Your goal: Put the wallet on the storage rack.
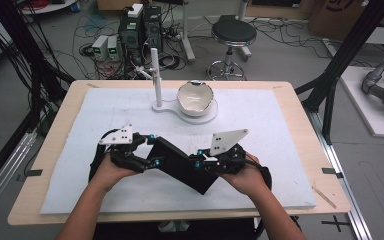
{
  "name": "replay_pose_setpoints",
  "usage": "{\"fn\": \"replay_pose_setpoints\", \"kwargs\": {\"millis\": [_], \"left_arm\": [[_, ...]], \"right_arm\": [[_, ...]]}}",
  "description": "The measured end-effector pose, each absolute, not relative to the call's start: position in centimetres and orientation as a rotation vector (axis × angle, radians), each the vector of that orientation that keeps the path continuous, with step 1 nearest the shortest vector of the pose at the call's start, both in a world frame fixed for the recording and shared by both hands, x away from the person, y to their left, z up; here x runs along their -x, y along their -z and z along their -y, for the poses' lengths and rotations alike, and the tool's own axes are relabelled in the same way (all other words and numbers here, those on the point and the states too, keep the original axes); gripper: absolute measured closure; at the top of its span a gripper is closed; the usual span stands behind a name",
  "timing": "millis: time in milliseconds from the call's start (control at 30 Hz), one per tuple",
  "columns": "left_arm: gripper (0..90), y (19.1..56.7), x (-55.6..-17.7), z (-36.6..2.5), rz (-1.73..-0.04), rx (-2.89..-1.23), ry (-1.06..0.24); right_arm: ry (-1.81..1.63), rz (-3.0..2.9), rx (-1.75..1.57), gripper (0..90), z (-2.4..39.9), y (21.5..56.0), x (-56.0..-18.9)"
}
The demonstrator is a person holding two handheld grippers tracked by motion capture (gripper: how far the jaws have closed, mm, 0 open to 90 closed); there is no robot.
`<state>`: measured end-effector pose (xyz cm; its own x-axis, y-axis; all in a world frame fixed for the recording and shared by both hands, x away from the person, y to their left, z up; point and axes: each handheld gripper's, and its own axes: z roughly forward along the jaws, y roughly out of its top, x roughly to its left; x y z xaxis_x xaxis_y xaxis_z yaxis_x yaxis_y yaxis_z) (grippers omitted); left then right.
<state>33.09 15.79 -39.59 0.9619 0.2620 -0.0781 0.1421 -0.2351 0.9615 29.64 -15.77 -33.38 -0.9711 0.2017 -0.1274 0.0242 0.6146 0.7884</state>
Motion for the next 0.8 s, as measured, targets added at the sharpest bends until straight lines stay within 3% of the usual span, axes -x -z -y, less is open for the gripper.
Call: {"fn": "replay_pose_setpoints", "kwargs": {"millis": [67,100,233,467,633,800], "left_arm": [[50.9,39.7,-33.1,-16.0,-0.282,-1.854,-0.114],[63.3,39.7,-33.2,-16.3,-0.272,-1.856,-0.095],[73.7,39.0,-33.0,-16.7,-0.229,-1.845,-0.069],[76.9,37.4,-32.2,-16.9,-0.212,-1.818,-0.078],[77.2,36.1,-31.8,-17.3,-0.225,-1.795,-0.116],[77.2,34.5,-31.9,-18.8,-0.249,-1.809,-0.192]], "right_arm": [[-1.266,-2.652,-0.190,85.8,15.8,33.5,-29.8],[-1.269,-2.661,-0.192,85.8,16.1,33.8,-30.1],[-1.312,-2.647,-0.212,85.7,16.6,33.9,-30.2],[-1.371,-2.576,-0.229,82.2,17.1,33.8,-30.2],[-1.442,-2.407,-0.292,61.1,18.4,33.5,-29.7],[-1.489,-2.341,-0.437,53.5,20.8,33.9,-29.1]]}}
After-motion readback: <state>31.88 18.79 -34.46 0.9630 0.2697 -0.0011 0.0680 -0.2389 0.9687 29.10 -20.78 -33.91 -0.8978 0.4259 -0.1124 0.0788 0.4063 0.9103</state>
